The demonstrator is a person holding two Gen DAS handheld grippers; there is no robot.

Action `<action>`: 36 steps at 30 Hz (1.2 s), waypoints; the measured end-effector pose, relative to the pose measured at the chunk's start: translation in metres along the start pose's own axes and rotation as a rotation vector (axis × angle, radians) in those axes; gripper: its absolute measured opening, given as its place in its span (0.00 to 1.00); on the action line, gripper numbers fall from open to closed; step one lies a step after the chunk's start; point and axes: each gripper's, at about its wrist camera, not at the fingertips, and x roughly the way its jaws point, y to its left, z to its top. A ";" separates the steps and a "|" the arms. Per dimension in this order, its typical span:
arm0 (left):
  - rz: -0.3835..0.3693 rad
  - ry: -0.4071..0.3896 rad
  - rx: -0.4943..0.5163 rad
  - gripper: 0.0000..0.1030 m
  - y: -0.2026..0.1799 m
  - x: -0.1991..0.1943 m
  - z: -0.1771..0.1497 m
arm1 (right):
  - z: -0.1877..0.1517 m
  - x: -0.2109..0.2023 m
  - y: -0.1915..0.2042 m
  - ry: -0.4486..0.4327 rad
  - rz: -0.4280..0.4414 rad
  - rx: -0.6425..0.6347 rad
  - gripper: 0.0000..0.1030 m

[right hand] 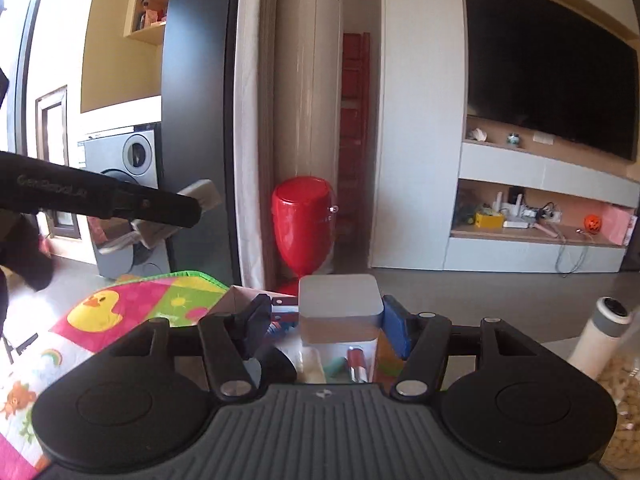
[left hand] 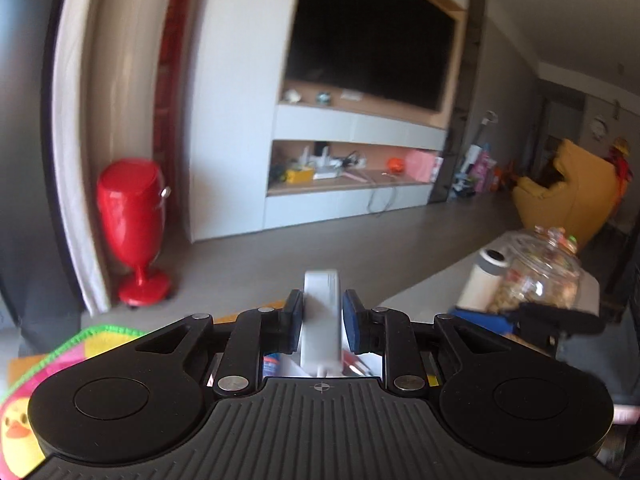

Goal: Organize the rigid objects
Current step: 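Release the plug cube into the pink box with the right gripper while the left carries the adapter over, then lower the white adapter into the pink box with the left gripper and open it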

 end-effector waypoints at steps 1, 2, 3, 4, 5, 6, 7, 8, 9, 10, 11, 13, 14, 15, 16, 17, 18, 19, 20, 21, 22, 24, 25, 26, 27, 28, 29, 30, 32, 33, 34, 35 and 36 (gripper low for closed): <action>0.011 -0.003 -0.019 0.24 0.006 0.011 -0.004 | 0.002 0.014 -0.003 0.028 -0.001 0.012 0.62; 0.022 0.002 -0.029 0.24 0.011 0.018 -0.009 | 0.002 0.026 -0.006 0.061 -0.020 0.031 0.62; 0.027 0.012 -0.042 0.24 0.015 0.023 -0.016 | -0.001 0.031 -0.008 0.077 -0.030 0.047 0.62; 0.023 0.023 -0.060 0.24 0.018 0.025 -0.024 | -0.008 0.033 -0.009 0.083 -0.031 0.065 0.62; 0.008 0.041 -0.080 0.24 0.023 0.023 -0.034 | -0.016 0.031 -0.010 0.086 -0.036 0.077 0.63; -0.005 0.052 -0.087 0.24 0.024 0.020 -0.043 | -0.024 0.029 -0.009 0.094 -0.055 0.082 0.63; -0.011 0.056 -0.085 0.24 0.024 0.013 -0.052 | -0.032 0.024 -0.007 0.102 -0.078 0.080 0.63; -0.006 0.054 -0.069 0.24 0.019 0.003 -0.066 | -0.040 0.017 -0.004 0.103 -0.096 0.073 0.65; 0.002 0.052 -0.048 0.24 0.014 -0.005 -0.077 | -0.048 0.011 0.000 0.103 -0.113 0.065 0.66; 0.015 0.051 -0.023 0.24 0.007 -0.015 -0.090 | -0.056 0.004 0.004 0.102 -0.128 0.057 0.69; 0.035 0.056 -0.002 0.24 0.002 -0.024 -0.103 | -0.063 -0.003 0.008 0.101 -0.138 0.054 0.71; 0.082 0.082 0.036 0.24 -0.009 -0.036 -0.127 | -0.080 -0.015 0.016 0.114 -0.153 0.054 0.72; 0.099 0.090 0.041 0.25 -0.012 -0.040 -0.135 | -0.088 -0.019 0.020 0.128 -0.150 0.058 0.73; 0.118 0.092 0.024 0.26 -0.010 -0.042 -0.139 | -0.095 -0.020 0.023 0.147 -0.140 0.060 0.73; 0.134 0.091 -0.021 0.26 -0.005 -0.041 -0.138 | -0.100 -0.020 0.026 0.167 -0.131 0.058 0.73; 0.146 0.091 -0.073 0.26 0.003 -0.041 -0.136 | -0.103 -0.018 0.028 0.187 -0.127 0.057 0.73; 0.154 0.090 -0.145 0.26 0.016 -0.040 -0.132 | -0.105 -0.018 0.029 0.196 -0.127 0.061 0.73; 0.155 0.090 -0.222 0.25 0.031 -0.037 -0.127 | -0.105 -0.019 0.030 0.195 -0.125 0.067 0.72; 0.153 0.094 -0.300 0.25 0.047 -0.034 -0.123 | -0.105 -0.022 0.031 0.189 -0.120 0.069 0.72; 0.149 0.101 -0.383 0.25 0.062 -0.029 -0.119 | -0.104 -0.024 0.032 0.179 -0.111 0.065 0.72; 0.141 0.107 -0.469 0.25 0.077 -0.023 -0.116 | -0.104 -0.026 0.033 0.169 -0.102 0.058 0.72; 0.112 0.115 -0.641 0.25 0.106 -0.009 -0.113 | -0.106 -0.027 0.034 0.162 -0.100 0.052 0.72; 0.100 0.123 -0.702 0.25 0.117 -0.002 -0.111 | -0.108 -0.025 0.034 0.168 -0.101 0.060 0.72; 0.087 0.138 -0.763 0.25 0.128 0.008 -0.110 | -0.111 -0.023 0.033 0.179 -0.099 0.073 0.72; 0.076 0.150 -0.801 0.25 0.135 0.015 -0.109 | -0.113 -0.021 0.032 0.193 -0.095 0.085 0.72; 0.065 0.170 -0.840 0.25 0.142 0.026 -0.108 | -0.117 -0.019 0.031 0.206 -0.093 0.094 0.72; 0.062 0.186 -0.873 0.25 0.147 0.033 -0.109 | -0.121 -0.017 0.031 0.218 -0.093 0.100 0.72; 0.056 0.193 -0.901 0.25 0.151 0.039 -0.109 | -0.125 -0.016 0.030 0.230 -0.094 0.104 0.72; 0.039 0.177 -0.944 0.25 0.156 0.049 -0.108 | -0.133 -0.012 0.030 0.253 -0.096 0.116 0.72; 0.039 0.164 -0.951 0.25 0.157 0.051 -0.107 | -0.137 -0.011 0.028 0.264 -0.097 0.126 0.72; 0.040 0.146 -0.954 0.25 0.158 0.055 -0.106 | -0.140 -0.010 0.026 0.274 -0.099 0.138 0.72; 0.037 0.134 -0.959 0.25 0.159 0.058 -0.105 | -0.142 -0.008 0.024 0.287 -0.097 0.152 0.72; 0.035 0.130 -0.966 0.25 0.160 0.061 -0.104 | -0.142 -0.008 0.022 0.287 -0.094 0.167 0.72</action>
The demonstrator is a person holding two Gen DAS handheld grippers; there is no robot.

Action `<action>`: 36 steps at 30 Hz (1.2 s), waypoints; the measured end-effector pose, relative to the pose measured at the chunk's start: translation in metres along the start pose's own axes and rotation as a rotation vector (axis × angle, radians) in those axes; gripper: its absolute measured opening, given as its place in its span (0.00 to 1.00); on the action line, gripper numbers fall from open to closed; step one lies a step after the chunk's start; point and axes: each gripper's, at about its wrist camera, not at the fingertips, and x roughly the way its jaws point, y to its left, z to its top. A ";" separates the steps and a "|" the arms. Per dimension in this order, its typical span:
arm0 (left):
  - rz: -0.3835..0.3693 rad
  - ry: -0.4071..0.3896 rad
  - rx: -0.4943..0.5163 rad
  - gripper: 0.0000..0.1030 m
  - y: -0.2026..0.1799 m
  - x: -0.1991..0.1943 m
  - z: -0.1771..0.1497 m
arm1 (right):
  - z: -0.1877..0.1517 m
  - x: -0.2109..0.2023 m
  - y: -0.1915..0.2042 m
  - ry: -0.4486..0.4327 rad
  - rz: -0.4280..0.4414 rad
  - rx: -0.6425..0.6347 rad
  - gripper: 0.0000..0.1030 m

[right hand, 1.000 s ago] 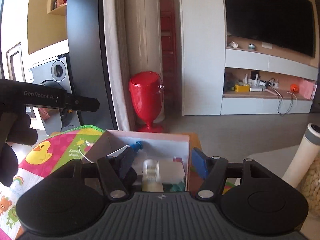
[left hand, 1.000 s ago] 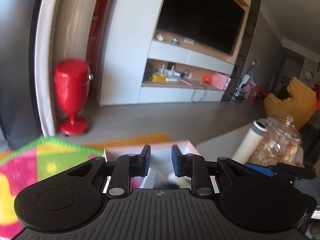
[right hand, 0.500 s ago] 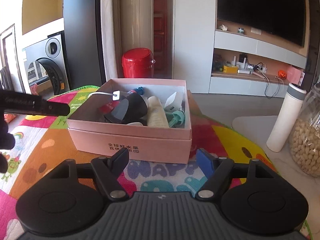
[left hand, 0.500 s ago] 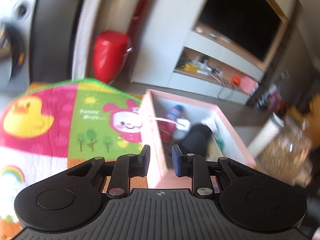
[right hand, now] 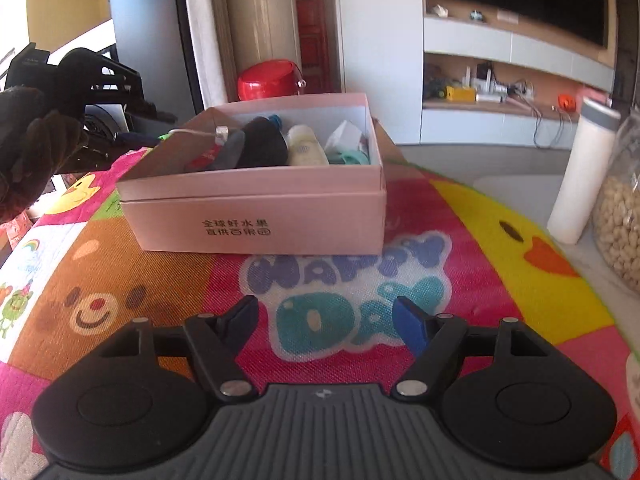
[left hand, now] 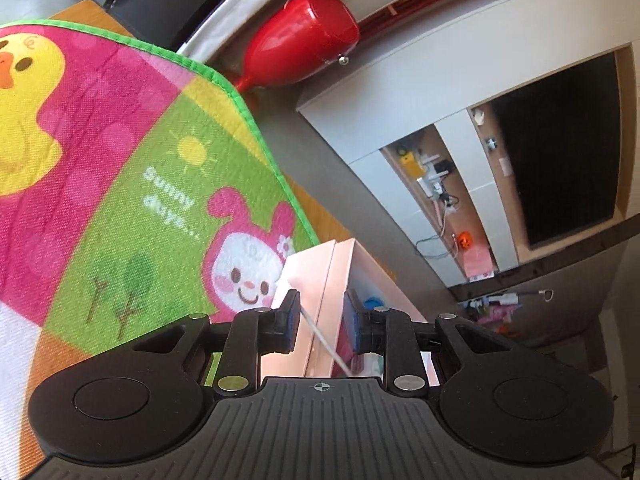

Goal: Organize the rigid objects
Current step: 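Lower the white adapter into the pink box with the left gripper and open it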

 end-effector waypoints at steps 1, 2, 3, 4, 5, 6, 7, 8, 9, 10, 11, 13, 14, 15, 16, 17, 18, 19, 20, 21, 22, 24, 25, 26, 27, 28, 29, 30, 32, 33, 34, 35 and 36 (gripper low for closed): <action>-0.004 0.001 -0.008 0.25 0.000 0.003 0.001 | 0.000 0.000 -0.001 -0.005 0.002 0.012 0.72; -0.005 0.003 -0.013 0.25 0.001 0.007 0.003 | 0.000 0.000 -0.002 -0.004 0.001 0.019 0.72; -0.003 0.005 -0.011 0.25 0.001 0.010 0.004 | -0.001 0.002 -0.002 0.000 0.000 0.019 0.72; 0.006 0.014 -0.008 0.25 0.001 0.014 0.005 | -0.001 0.001 -0.001 -0.003 -0.001 0.016 0.72; 0.017 0.022 -0.013 0.25 0.002 0.016 0.005 | -0.002 0.001 -0.001 -0.006 0.000 0.013 0.72; 0.012 0.023 -0.020 0.25 0.004 0.016 0.004 | -0.001 0.001 0.000 -0.006 0.001 0.010 0.72; 0.003 0.029 -0.026 0.25 0.006 0.016 0.005 | -0.001 0.000 0.000 -0.007 0.001 0.009 0.72; -0.005 0.034 -0.029 0.24 0.008 0.016 0.005 | -0.002 0.000 0.000 -0.011 0.001 0.010 0.72; -0.009 0.037 -0.032 0.24 0.009 0.017 0.005 | -0.002 -0.001 0.000 -0.017 0.002 0.011 0.72; -0.005 0.041 -0.042 0.24 0.012 0.018 0.006 | -0.002 -0.002 0.000 -0.020 0.005 0.012 0.72; 0.003 0.051 -0.058 0.24 0.014 0.020 0.005 | -0.002 -0.001 0.000 -0.016 0.009 0.009 0.72; -0.009 0.063 -0.109 0.24 0.022 0.023 0.004 | -0.001 0.000 0.001 -0.006 0.011 0.003 0.72; -0.016 0.067 -0.134 0.24 0.027 0.025 0.003 | -0.002 0.000 0.001 -0.008 0.010 0.001 0.72; -0.020 0.068 -0.154 0.24 0.029 0.027 0.003 | -0.002 -0.001 0.001 -0.011 0.009 0.003 0.72; -0.028 0.070 -0.174 0.24 0.031 0.029 0.004 | -0.002 -0.002 0.001 -0.014 0.007 0.007 0.72; -0.039 0.072 -0.191 0.22 0.032 0.031 0.005 | -0.003 -0.001 0.000 -0.015 0.006 0.011 0.72; -0.048 0.073 -0.203 0.19 0.034 0.033 0.006 | -0.003 -0.001 -0.001 -0.014 0.006 0.014 0.72; -0.057 0.073 -0.211 0.18 0.034 0.035 0.009 | -0.003 -0.001 -0.001 -0.013 0.005 0.013 0.72; -0.068 0.071 -0.210 0.16 0.033 0.035 0.010 | -0.003 -0.001 0.000 -0.013 0.003 0.011 0.72; -0.083 0.064 -0.198 0.13 0.031 0.034 0.012 | -0.003 -0.001 0.000 -0.014 0.003 0.008 0.72; -0.103 0.052 -0.179 0.13 0.027 0.031 0.013 | -0.003 -0.002 0.001 -0.015 0.002 0.005 0.72; -0.170 0.020 -0.103 0.11 0.013 0.021 0.010 | -0.003 -0.002 0.001 -0.018 -0.001 0.006 0.72; -0.192 0.006 -0.046 0.11 0.004 0.014 0.007 | -0.003 -0.002 0.001 -0.019 0.000 0.009 0.72; -0.205 -0.004 0.021 0.11 -0.006 0.009 0.003 | -0.004 -0.002 0.001 -0.019 0.001 0.012 0.72; -0.210 -0.005 0.093 0.11 -0.018 0.005 -0.003 | -0.003 -0.002 0.000 -0.017 0.002 0.013 0.72; -0.208 0.005 0.173 0.11 -0.030 0.003 -0.010 | -0.003 -0.001 0.000 -0.014 0.002 0.012 0.72; -0.204 0.026 0.238 0.11 -0.040 0.003 -0.018 | -0.003 -0.001 0.001 -0.012 0.003 0.010 0.72; -0.198 0.051 0.285 0.12 -0.048 0.005 -0.027 | -0.003 -0.001 0.001 -0.012 0.003 0.007 0.72; -0.130 0.104 0.364 0.12 -0.061 0.014 -0.045 | -0.003 -0.001 0.002 -0.012 0.005 0.003 0.72; -0.085 0.121 0.404 0.12 -0.067 0.018 -0.052 | -0.003 -0.001 0.002 -0.012 0.004 0.003 0.72; -0.016 0.135 0.464 0.12 -0.073 0.023 -0.061 | -0.003 -0.002 0.002 -0.013 0.004 0.004 0.72; 0.055 0.138 0.513 0.13 -0.077 0.027 -0.068 | -0.003 -0.002 0.002 -0.014 0.004 0.005 0.72; 0.108 0.134 0.550 0.13 -0.080 0.030 -0.074 | -0.003 -0.002 0.001 -0.015 0.004 0.006 0.72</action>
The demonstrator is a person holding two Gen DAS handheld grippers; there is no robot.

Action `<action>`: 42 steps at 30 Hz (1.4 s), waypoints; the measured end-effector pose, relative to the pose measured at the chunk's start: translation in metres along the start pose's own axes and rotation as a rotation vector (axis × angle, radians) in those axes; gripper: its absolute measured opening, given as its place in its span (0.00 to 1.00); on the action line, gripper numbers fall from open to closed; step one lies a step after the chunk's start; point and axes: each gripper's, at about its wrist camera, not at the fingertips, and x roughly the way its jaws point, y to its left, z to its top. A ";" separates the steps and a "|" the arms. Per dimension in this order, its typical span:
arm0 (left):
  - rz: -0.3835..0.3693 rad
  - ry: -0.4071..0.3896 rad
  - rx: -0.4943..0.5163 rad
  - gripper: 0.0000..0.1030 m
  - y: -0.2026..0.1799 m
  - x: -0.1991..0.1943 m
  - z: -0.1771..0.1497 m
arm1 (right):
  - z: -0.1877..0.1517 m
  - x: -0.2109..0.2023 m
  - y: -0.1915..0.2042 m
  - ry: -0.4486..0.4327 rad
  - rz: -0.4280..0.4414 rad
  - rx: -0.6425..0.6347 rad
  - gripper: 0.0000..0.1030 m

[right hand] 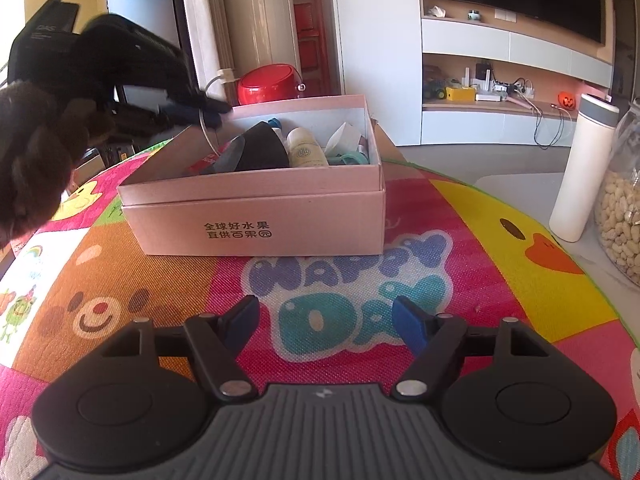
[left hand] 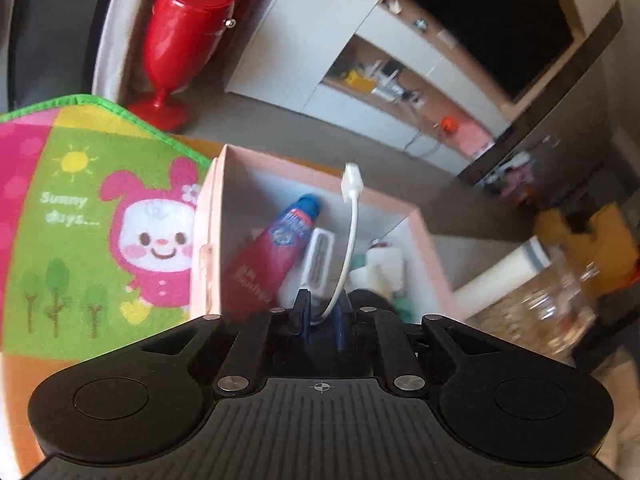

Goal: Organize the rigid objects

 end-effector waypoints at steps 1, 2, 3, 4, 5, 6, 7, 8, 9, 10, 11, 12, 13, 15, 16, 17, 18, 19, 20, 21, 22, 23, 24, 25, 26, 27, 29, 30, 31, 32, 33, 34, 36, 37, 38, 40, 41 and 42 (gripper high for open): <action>0.045 -0.008 0.040 0.12 -0.004 0.001 -0.003 | 0.000 0.000 0.000 -0.001 0.001 0.002 0.72; 0.069 -0.010 0.064 0.13 -0.008 0.001 -0.004 | 0.000 0.000 -0.001 -0.001 0.002 0.004 0.72; 0.086 -0.010 0.073 0.14 -0.009 -0.001 -0.004 | 0.000 0.000 -0.002 -0.001 0.004 0.006 0.72; 0.096 -0.010 0.080 0.14 -0.011 -0.004 -0.004 | 0.000 0.000 -0.002 0.000 0.005 0.008 0.72; 0.089 -0.012 0.097 0.14 -0.013 -0.008 -0.005 | 0.000 0.000 -0.003 0.000 0.006 0.009 0.72; 0.080 -0.016 0.124 0.14 -0.014 -0.012 -0.007 | 0.000 0.000 -0.003 -0.001 0.006 0.010 0.72; 0.072 -0.026 0.165 0.14 -0.019 -0.018 -0.010 | 0.000 0.000 -0.003 -0.001 0.005 0.010 0.72; 0.068 -0.040 0.200 0.14 -0.022 -0.026 -0.016 | 0.000 0.000 -0.003 -0.001 0.005 0.010 0.72; 0.063 -0.061 0.223 0.14 -0.024 -0.033 -0.019 | 0.000 0.000 -0.003 -0.001 0.005 0.010 0.72; 0.054 -0.094 0.233 0.14 -0.024 -0.042 -0.022 | 0.000 0.000 -0.003 -0.001 0.004 0.010 0.72; 0.052 -0.132 0.223 0.14 -0.022 -0.049 -0.023 | -0.001 0.000 -0.003 -0.002 0.003 0.010 0.72; 0.054 -0.165 0.206 0.14 -0.020 -0.053 -0.023 | -0.001 -0.001 -0.003 -0.003 0.002 0.010 0.72; 0.055 -0.191 0.187 0.14 -0.017 -0.056 -0.021 | -0.001 -0.001 -0.002 -0.003 0.002 0.010 0.72; 0.058 -0.199 0.144 0.14 -0.012 -0.054 -0.016 | 0.000 0.000 -0.002 0.001 0.000 0.010 0.72; 0.052 -0.178 0.124 0.14 -0.010 -0.049 -0.012 | 0.000 0.000 -0.002 0.002 -0.001 0.008 0.72; 0.039 -0.154 0.110 0.14 -0.009 -0.043 -0.010 | 0.000 0.000 -0.001 0.002 -0.002 0.007 0.72; 0.030 -0.136 0.104 0.14 -0.011 -0.037 -0.008 | -0.001 0.000 -0.001 0.001 -0.002 0.006 0.72; 0.029 -0.119 0.108 0.14 -0.013 -0.028 -0.006 | -0.001 0.000 -0.001 0.001 -0.002 0.006 0.72; 0.039 -0.105 0.123 0.14 -0.016 -0.020 -0.004 | -0.001 0.000 -0.001 0.002 -0.002 0.006 0.72; 0.054 -0.097 0.137 0.14 -0.020 -0.012 -0.002 | -0.001 0.000 -0.001 0.003 -0.003 0.006 0.72; 0.075 -0.084 0.152 0.14 -0.024 -0.003 -0.001 | -0.001 0.000 -0.001 0.004 -0.003 0.006 0.72; 0.088 -0.066 0.155 0.14 -0.026 0.006 -0.001 | -0.001 0.000 -0.001 0.004 -0.005 0.004 0.72; 0.091 -0.039 0.146 0.14 -0.027 0.012 -0.001 | -0.001 0.000 0.000 0.003 -0.008 0.003 0.72; 0.089 -0.017 0.126 0.13 -0.026 0.017 -0.002 | -0.001 -0.001 0.000 0.002 -0.010 0.003 0.72; 0.092 -0.015 0.122 0.13 -0.026 0.018 -0.005 | -0.001 -0.001 0.000 0.001 -0.010 0.004 0.72; 0.091 -0.016 0.136 0.13 -0.027 0.016 -0.007 | -0.001 -0.001 0.000 0.001 -0.009 0.006 0.72; 0.062 -0.025 0.131 0.13 -0.023 0.006 -0.012 | -0.001 0.000 -0.002 0.002 -0.002 0.014 0.72; 0.029 -0.047 0.116 0.13 -0.019 -0.005 -0.015 | 0.000 0.000 -0.003 0.003 0.002 0.020 0.72; 0.003 -0.085 0.119 0.14 -0.017 -0.021 -0.021 | 0.000 0.000 -0.003 0.004 0.003 0.023 0.72; 0.007 -0.123 0.147 0.14 -0.018 -0.036 -0.027 | 0.000 0.001 -0.003 0.007 0.003 0.023 0.72; 0.027 -0.155 0.184 0.14 -0.018 -0.051 -0.036 | 0.000 0.001 -0.002 0.008 -0.001 0.019 0.72; 0.056 -0.187 0.222 0.14 -0.019 -0.066 -0.048 | 0.000 0.002 -0.001 0.011 -0.006 0.012 0.73; 0.104 -0.215 0.276 0.14 -0.018 -0.090 -0.074 | 0.001 0.004 0.003 0.021 -0.023 -0.010 0.73; 0.127 -0.221 0.290 0.14 -0.015 -0.098 -0.089 | 0.001 0.006 0.008 0.028 -0.037 -0.030 0.74; 0.156 -0.226 0.298 0.14 -0.012 -0.103 -0.103 | 0.002 0.007 0.012 0.035 -0.050 -0.049 0.75; 0.231 -0.215 0.309 0.14 -0.005 -0.105 -0.131 | 0.003 0.010 0.020 0.042 -0.073 -0.087 0.76; 0.255 -0.198 0.311 0.14 -0.003 -0.103 -0.145 | 0.003 0.011 0.023 0.043 -0.070 -0.095 0.76; 0.266 -0.179 0.313 0.14 -0.002 -0.099 -0.156 | 0.003 0.012 0.026 0.047 -0.066 -0.095 0.76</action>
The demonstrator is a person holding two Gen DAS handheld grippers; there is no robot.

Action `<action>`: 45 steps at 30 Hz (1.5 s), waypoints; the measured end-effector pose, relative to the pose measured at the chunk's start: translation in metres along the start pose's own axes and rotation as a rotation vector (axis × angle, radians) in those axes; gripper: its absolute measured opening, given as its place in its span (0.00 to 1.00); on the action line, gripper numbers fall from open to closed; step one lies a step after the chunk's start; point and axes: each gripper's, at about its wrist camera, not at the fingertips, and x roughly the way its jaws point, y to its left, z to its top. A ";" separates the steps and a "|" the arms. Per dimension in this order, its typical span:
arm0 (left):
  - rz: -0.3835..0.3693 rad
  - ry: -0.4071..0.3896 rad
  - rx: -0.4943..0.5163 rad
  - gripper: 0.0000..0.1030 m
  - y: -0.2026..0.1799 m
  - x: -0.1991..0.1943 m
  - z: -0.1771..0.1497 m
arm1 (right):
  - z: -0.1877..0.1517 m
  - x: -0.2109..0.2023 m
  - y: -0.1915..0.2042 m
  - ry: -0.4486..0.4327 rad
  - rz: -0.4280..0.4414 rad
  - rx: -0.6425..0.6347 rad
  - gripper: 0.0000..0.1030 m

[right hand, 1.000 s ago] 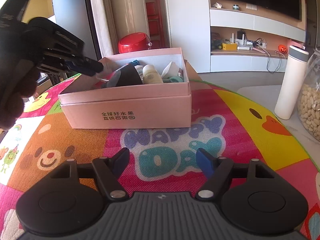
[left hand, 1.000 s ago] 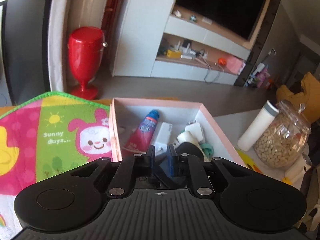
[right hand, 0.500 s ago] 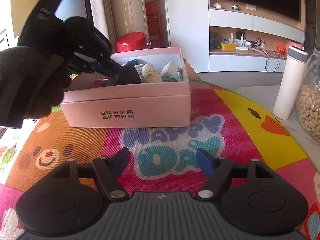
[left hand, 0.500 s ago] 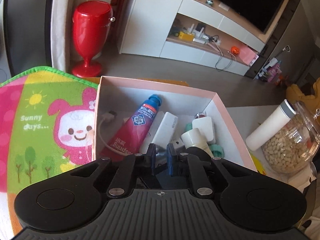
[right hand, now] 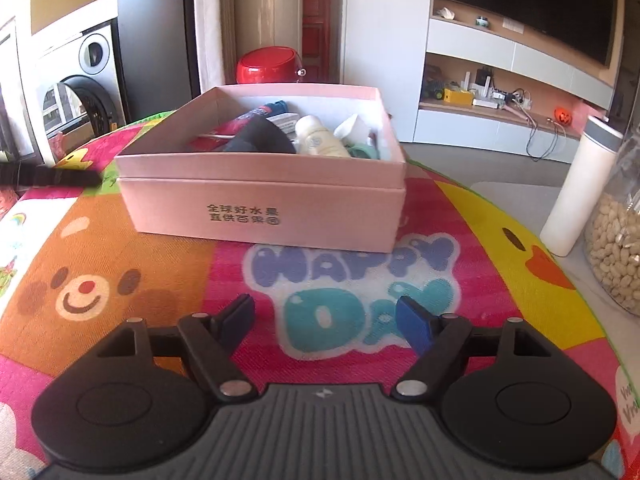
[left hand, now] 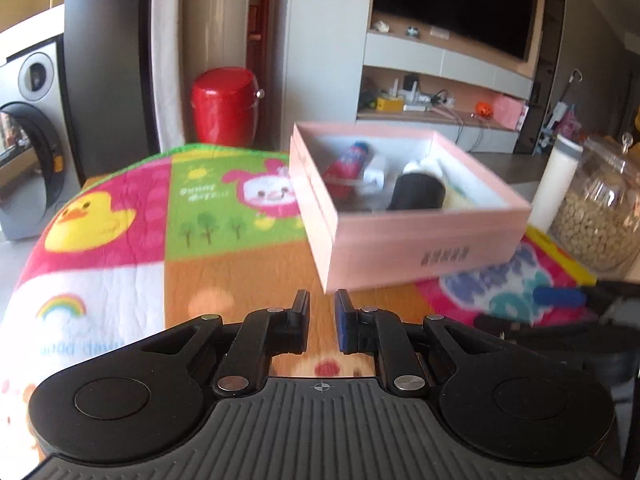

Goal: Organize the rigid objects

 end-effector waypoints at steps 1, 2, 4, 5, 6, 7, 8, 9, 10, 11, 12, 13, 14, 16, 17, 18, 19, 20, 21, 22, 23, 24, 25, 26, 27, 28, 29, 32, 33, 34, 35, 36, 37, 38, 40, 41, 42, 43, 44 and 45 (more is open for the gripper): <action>0.004 0.029 0.006 0.14 -0.003 0.002 -0.012 | 0.001 0.001 0.003 0.002 0.001 0.003 0.76; 0.013 0.050 0.014 0.15 -0.007 0.004 -0.022 | 0.001 0.001 0.005 0.005 0.003 0.004 0.76; 0.057 -0.015 0.059 0.15 -0.016 -0.001 -0.033 | 0.002 0.002 0.012 0.005 -0.012 -0.007 0.78; 0.064 -0.017 0.055 0.15 -0.018 -0.002 -0.034 | 0.002 0.003 0.014 0.004 -0.029 -0.015 0.83; 0.061 -0.018 0.040 0.15 -0.019 -0.002 -0.034 | 0.001 0.003 0.013 0.006 -0.045 -0.017 0.85; 0.054 -0.022 0.029 0.15 -0.020 -0.003 -0.034 | 0.001 0.004 0.011 0.010 -0.051 -0.008 0.89; 0.047 -0.028 0.029 0.15 -0.021 -0.002 -0.033 | 0.001 0.005 0.009 0.017 -0.052 0.009 0.93; 0.044 -0.029 0.030 0.16 -0.022 -0.001 -0.033 | 0.001 0.006 0.004 0.031 -0.049 0.038 0.95; 0.037 -0.027 0.027 0.16 -0.023 0.000 -0.031 | 0.002 0.007 -0.001 0.041 -0.041 0.061 0.98; 0.026 -0.026 0.012 0.16 -0.023 0.001 -0.031 | 0.002 0.008 -0.004 0.046 -0.029 0.072 0.99; 0.017 -0.026 -0.008 0.17 -0.023 0.003 -0.030 | 0.002 0.009 -0.004 0.047 -0.027 0.056 1.00; 0.011 -0.027 -0.025 0.18 -0.023 0.005 -0.029 | 0.002 0.009 -0.003 0.045 -0.030 0.037 1.00; 0.008 -0.027 -0.034 0.20 -0.024 0.007 -0.028 | 0.003 0.009 -0.004 0.043 -0.026 0.027 1.00; 0.017 -0.027 -0.040 0.22 -0.029 0.009 -0.026 | 0.001 0.009 -0.006 0.033 -0.016 0.029 1.00; 0.028 -0.028 -0.042 0.22 -0.031 0.009 -0.026 | -0.001 0.008 -0.006 0.019 -0.013 0.027 1.00; 0.045 -0.030 -0.036 0.22 -0.035 0.008 -0.027 | -0.002 0.008 -0.007 0.007 -0.012 0.023 1.00; 0.057 -0.031 -0.026 0.22 -0.038 0.008 -0.027 | -0.003 0.008 -0.007 0.002 -0.012 0.024 1.00; 0.065 -0.031 -0.025 0.22 -0.041 0.006 -0.028 | -0.004 0.007 -0.007 -0.003 -0.014 0.024 1.00; 0.070 -0.033 -0.034 0.22 -0.041 0.005 -0.029 | -0.006 0.006 -0.006 -0.009 -0.017 0.020 1.00; 0.076 -0.035 -0.045 0.22 -0.042 0.004 -0.030 | -0.007 0.006 -0.006 -0.015 -0.020 0.016 1.00; 0.082 -0.037 -0.052 0.22 -0.042 0.004 -0.031 | -0.007 0.006 -0.006 -0.018 -0.023 0.016 1.00; 0.087 -0.039 -0.056 0.22 -0.043 0.004 -0.031 | -0.007 0.005 -0.006 -0.019 -0.026 0.021 1.00; 0.091 -0.040 -0.058 0.22 -0.044 0.004 -0.031 | -0.008 0.005 -0.005 -0.020 -0.028 0.024 1.00; 0.095 -0.041 -0.056 0.22 -0.044 0.004 -0.031 | -0.008 0.005 -0.005 -0.022 -0.029 0.024 1.00; 0.098 -0.042 -0.059 0.23 -0.044 0.004 -0.031 | -0.008 0.005 -0.004 -0.024 -0.030 0.025 1.00; 0.100 -0.043 -0.063 0.23 -0.044 0.004 -0.031 | -0.008 0.005 -0.005 -0.026 -0.028 0.028 1.00; 0.102 -0.043 -0.064 0.23 -0.045 0.004 -0.031 | -0.008 0.005 -0.005 -0.027 -0.025 0.034 1.00; 0.104 -0.043 -0.068 0.23 -0.045 0.005 -0.031 | -0.009 0.005 -0.009 -0.030 -0.012 0.051 1.00; 0.104 -0.043 -0.069 0.23 -0.044 0.005 -0.031 | -0.009 0.005 -0.008 -0.030 -0.013 0.051 1.00; 0.105 -0.043 -0.070 0.23 -0.045 0.005 -0.030 | -0.009 0.005 -0.008 -0.030 -0.015 0.049 1.00; 0.106 -0.043 -0.070 0.23 -0.045 0.006 -0.030 | -0.009 0.005 -0.007 -0.030 -0.017 0.046 1.00; 0.108 -0.043 -0.069 0.23 -0.045 0.006 -0.030 | -0.010 0.005 -0.007 -0.030 -0.018 0.046 1.00; 0.110 -0.043 -0.067 0.23 -0.045 0.006 -0.030 | -0.010 0.005 -0.007 -0.030 -0.017 0.047 1.00; 0.112 -0.043 -0.065 0.23 -0.046 0.006 -0.030 | -0.010 0.005 -0.007 -0.030 -0.017 0.047 1.00; 0.110 -0.044 -0.068 0.23 -0.046 0.006 -0.030 | -0.010 0.005 -0.007 -0.030 -0.017 0.046 1.00; 0.106 -0.045 -0.072 0.23 -0.045 0.005 -0.030 | -0.010 0.005 -0.007 -0.030 -0.017 0.047 1.00; 0.100 -0.046 -0.080 0.23 -0.044 0.005 -0.030 | -0.010 0.005 -0.007 -0.030 -0.017 0.047 1.00; 0.095 -0.047 -0.087 0.23 -0.043 0.005 -0.030 | -0.009 0.005 -0.007 -0.030 -0.017 0.047 1.00; 0.091 -0.047 -0.092 0.23 -0.042 0.005 -0.031 | -0.009 0.005 -0.007 -0.030 -0.017 0.047 1.00; 0.089 -0.048 -0.095 0.23 -0.042 0.005 -0.031 | -0.010 0.005 -0.007 -0.030 -0.017 0.047 1.00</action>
